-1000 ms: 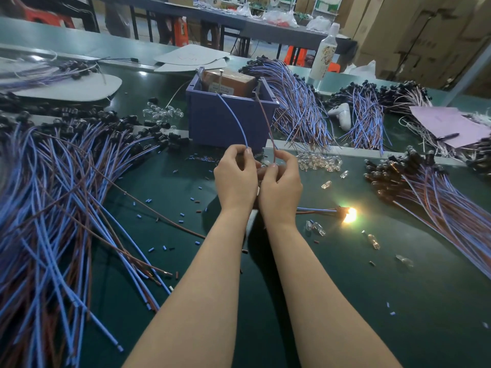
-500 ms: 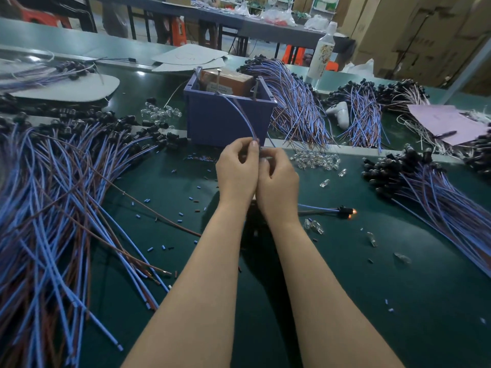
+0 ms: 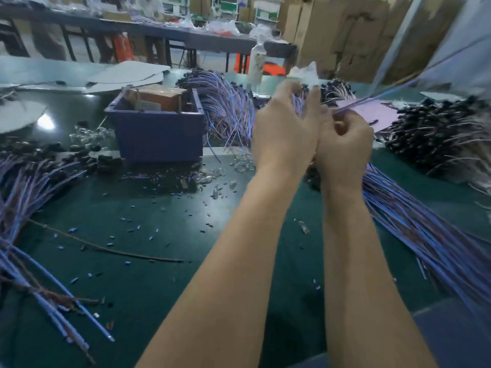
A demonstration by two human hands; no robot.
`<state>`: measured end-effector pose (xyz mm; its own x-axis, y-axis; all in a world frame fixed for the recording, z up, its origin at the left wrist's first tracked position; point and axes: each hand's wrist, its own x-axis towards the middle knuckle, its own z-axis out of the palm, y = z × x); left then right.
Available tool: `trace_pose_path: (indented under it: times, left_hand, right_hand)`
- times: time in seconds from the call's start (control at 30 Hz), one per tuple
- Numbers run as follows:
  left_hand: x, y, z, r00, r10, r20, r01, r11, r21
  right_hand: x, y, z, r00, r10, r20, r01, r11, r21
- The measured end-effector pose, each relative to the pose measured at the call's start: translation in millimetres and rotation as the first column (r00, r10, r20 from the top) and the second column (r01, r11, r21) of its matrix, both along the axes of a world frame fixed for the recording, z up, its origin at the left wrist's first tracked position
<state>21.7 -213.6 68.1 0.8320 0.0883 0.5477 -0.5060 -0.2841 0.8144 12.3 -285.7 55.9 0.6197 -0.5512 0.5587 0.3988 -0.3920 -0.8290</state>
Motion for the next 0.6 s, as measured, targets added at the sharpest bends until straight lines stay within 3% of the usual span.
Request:
trace_pose_path:
  times: [0.07, 0.1, 0.17, 0.23, 0.3, 0.37, 0.47, 0.6]
  left_hand:
    - [-3, -33, -19, 0.953, -0.184, -0.24, 0.155, 0.979, -0.135]
    - [-3, -48, -28, 0.888, -0.317, -0.332, 0.236, 0.936, -0.261]
    - [-1, -80, -38, 0.791, -0.491, -0.365, 0.311, 0.836, -0.451]
    - [10, -103, -41, 0.825, -0.472, -0.311, 0.316, 0.841, -0.439]
    - [21, -127, -45, 0.835, -0.451, -0.316, 0.342, 0.874, -0.344]
    - [30, -149, -55, 0.826, -0.423, -0.373, 0.389, 0.906, -0.166]
    - [39, -171, -79, 0.854, -0.286, -0.436, 0.388, 0.907, 0.165]
    - [49, -176, -106, 0.889, -0.142, -0.435, 0.349, 0.825, 0.444]
  right_hand:
    - [-6, -28, 4, 0.993, -0.042, 0.112, -0.001, 0.933, 0.36]
    - [-9, -40, 4, 0.987, -0.052, 0.154, -0.033, 0.864, 0.502]
    - [-17, -67, -4, 0.979, -0.087, 0.184, -0.056, 0.757, 0.651]
    - [-24, -89, -22, 0.982, -0.165, 0.09, 0.061, 0.736, 0.675]
    - [-31, -110, -44, 0.964, -0.261, -0.054, 0.236, 0.74, 0.63]
    - [-35, -129, -66, 0.949, -0.275, -0.154, 0.302, 0.657, 0.69]
    - [-34, -141, -88, 0.973, -0.125, -0.192, 0.228, 0.465, 0.855]
    - [-22, -142, -97, 0.991, -0.003, -0.137, 0.127, 0.392, 0.911]
